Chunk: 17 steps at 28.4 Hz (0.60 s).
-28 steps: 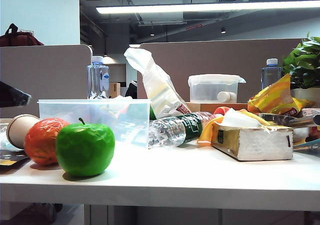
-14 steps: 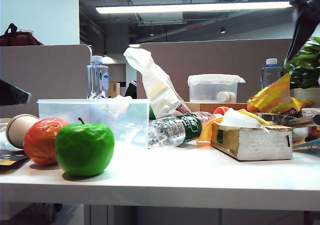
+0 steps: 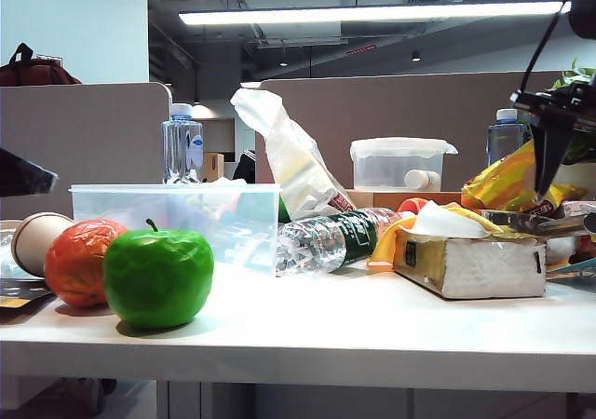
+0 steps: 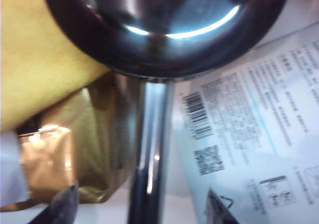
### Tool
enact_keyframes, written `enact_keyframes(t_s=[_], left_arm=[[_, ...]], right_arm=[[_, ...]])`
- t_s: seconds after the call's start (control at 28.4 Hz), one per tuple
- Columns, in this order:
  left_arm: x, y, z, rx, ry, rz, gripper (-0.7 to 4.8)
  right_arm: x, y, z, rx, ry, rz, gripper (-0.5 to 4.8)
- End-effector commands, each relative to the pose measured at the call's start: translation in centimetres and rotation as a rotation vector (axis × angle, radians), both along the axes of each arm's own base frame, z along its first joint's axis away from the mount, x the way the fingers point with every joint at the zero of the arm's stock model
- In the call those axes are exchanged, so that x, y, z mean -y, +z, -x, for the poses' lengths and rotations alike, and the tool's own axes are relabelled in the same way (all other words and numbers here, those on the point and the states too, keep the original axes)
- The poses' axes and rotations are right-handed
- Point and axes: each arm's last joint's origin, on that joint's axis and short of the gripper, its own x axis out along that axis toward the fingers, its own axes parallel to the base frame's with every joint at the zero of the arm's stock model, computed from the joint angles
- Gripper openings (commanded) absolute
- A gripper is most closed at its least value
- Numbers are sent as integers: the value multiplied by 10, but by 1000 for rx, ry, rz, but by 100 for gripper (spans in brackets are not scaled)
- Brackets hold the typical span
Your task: Pick up the metal ice scoop from the table and place it inside the transparent plastic box.
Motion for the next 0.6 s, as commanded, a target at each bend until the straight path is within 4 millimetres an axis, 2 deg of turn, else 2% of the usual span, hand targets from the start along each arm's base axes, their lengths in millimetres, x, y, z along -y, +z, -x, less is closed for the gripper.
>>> enact_keyframes(t_s=[0.04, 0.21, 0.28, 0.35, 0.39, 0.42, 0.6], left_arm=[[0, 2, 0, 14, -2, 7, -5], [0, 2, 0, 14, -2, 7, -5], [0, 2, 0, 14, -2, 7, -5], [0, 2, 0, 14, -2, 7, -5], [0, 2, 0, 14, -2, 7, -5], [0, 2, 0, 14, -2, 7, -5], [0, 2, 0, 14, -2, 7, -5]], right_arm=[[0, -6, -6, -1, 9, 23, 323], [0, -24, -14, -53, 11, 19, 316], [-2, -29, -16, -67, 20, 18, 261], [-2, -30, -17, -63, 36, 20, 127], [-2, -29, -18, -46, 39, 20, 14], [-3, -28, -18, -42, 42, 14, -11], [-5, -21, -13, -108, 100, 67, -9]])
